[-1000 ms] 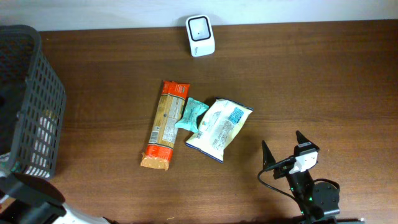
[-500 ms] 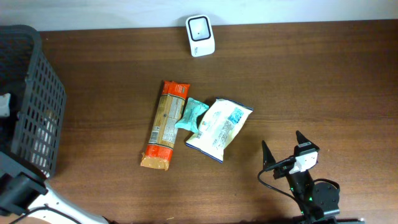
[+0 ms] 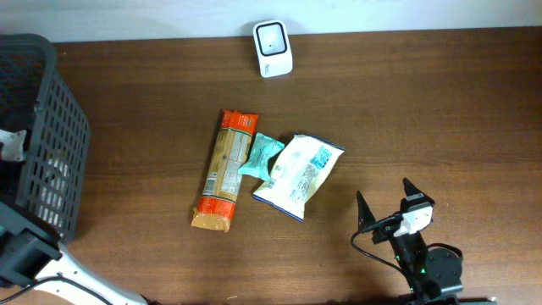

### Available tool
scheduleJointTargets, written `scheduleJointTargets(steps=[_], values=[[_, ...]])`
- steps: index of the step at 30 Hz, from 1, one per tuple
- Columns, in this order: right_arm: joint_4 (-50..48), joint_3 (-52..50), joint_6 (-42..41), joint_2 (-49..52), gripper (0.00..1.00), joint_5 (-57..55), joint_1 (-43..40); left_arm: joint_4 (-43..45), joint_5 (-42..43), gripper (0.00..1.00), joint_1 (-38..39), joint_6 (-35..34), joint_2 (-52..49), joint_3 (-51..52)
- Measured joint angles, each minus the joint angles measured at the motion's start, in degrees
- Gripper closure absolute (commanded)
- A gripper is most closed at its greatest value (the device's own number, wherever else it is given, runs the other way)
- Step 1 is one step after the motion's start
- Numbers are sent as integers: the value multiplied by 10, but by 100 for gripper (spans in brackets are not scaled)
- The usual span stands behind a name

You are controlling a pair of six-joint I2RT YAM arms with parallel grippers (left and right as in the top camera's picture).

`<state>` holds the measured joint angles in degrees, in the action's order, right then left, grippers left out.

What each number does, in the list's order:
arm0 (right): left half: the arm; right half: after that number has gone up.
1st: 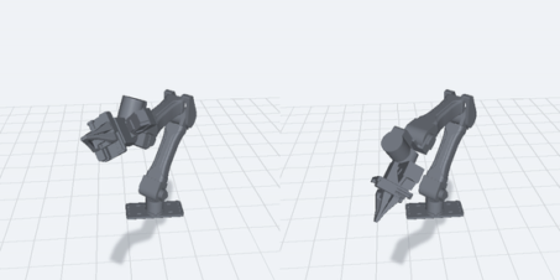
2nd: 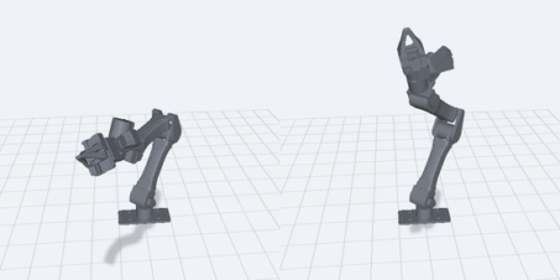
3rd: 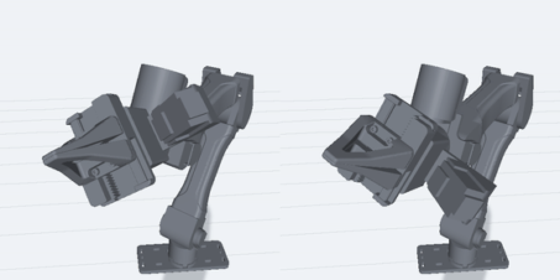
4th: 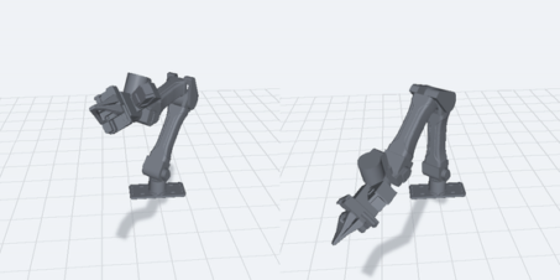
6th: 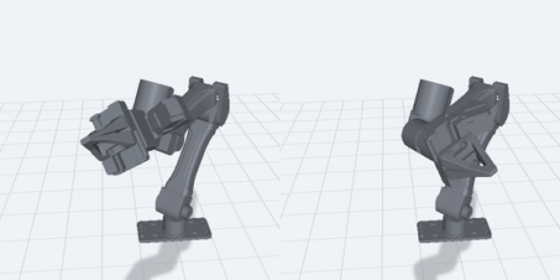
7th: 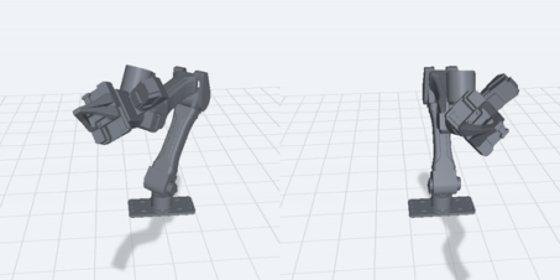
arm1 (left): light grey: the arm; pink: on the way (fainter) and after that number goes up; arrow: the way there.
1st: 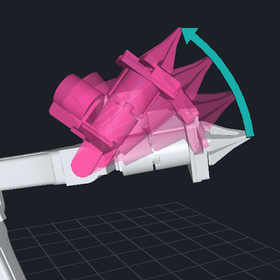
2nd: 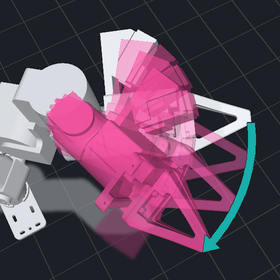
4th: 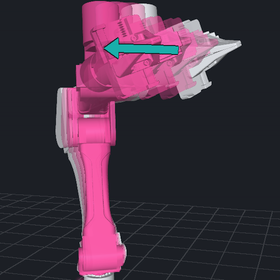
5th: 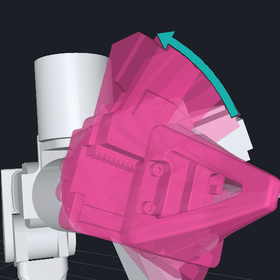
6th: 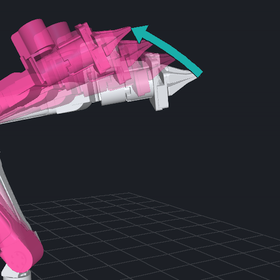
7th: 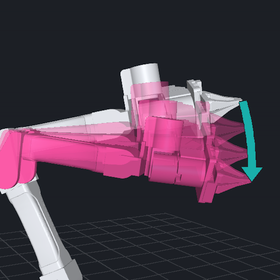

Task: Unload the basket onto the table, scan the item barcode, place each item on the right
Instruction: 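Reach into the basket and grasp the white-gold tube with the left gripper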

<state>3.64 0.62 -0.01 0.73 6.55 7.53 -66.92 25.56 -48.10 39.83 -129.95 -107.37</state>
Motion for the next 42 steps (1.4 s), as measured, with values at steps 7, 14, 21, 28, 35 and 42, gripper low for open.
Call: scheduleJointTargets(steps=[7,14,21,28,35,42], values=[[0,0,0,0,1,0,0,8,-60,28,0,-89,-3,-45],[0,0,0,0,1,0,0,1,-84,1,1,-127,-3,-6],[0,0,0,0,1,0,0,57,-85,16,1,-129,19,40],[0,0,0,0,1,0,0,68,-83,89,0,-135,18,49],[0,0,0,0,1,0,0,37,-76,100,-2,-138,14,25],[0,0,0,0,1,0,0,-67,-95,100,2,-173,-28,-154]])
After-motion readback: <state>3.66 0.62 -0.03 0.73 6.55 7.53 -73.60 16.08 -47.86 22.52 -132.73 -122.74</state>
